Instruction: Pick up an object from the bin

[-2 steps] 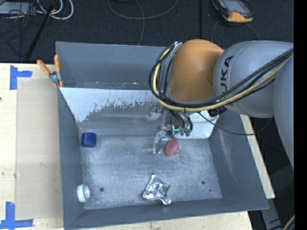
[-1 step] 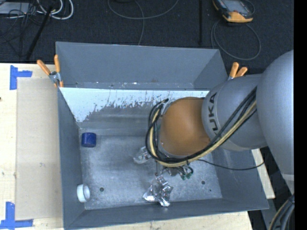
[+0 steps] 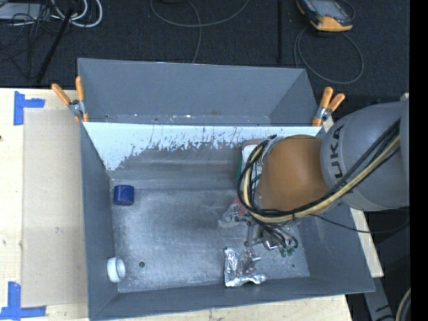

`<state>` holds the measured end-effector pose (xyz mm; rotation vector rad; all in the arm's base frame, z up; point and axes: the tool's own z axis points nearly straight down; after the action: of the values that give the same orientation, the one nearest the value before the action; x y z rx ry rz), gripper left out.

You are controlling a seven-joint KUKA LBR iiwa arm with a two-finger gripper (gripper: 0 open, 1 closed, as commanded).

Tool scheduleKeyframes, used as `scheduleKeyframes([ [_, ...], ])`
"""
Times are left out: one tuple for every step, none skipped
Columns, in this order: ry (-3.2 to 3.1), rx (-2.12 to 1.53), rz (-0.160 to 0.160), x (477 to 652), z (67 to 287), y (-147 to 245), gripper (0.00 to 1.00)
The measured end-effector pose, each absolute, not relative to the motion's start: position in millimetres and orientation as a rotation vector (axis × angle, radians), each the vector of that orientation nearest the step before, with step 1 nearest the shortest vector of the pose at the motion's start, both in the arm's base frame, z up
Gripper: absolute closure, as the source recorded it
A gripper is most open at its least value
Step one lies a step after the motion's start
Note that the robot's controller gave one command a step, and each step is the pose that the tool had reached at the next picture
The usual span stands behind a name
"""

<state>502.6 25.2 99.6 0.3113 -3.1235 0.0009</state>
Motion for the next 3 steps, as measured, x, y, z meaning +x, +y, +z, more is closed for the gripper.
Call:
scheduleKeyframes([
  [-3.037, 0.786, -0.001, 470.6, 114, 7, 0.0],
  [-2.796, 1.482, 0.008, 476.4, 74, 7, 0.0],
  [-2.787, 1.472, 0.004, 479.3, 76, 8, 0.0],
])
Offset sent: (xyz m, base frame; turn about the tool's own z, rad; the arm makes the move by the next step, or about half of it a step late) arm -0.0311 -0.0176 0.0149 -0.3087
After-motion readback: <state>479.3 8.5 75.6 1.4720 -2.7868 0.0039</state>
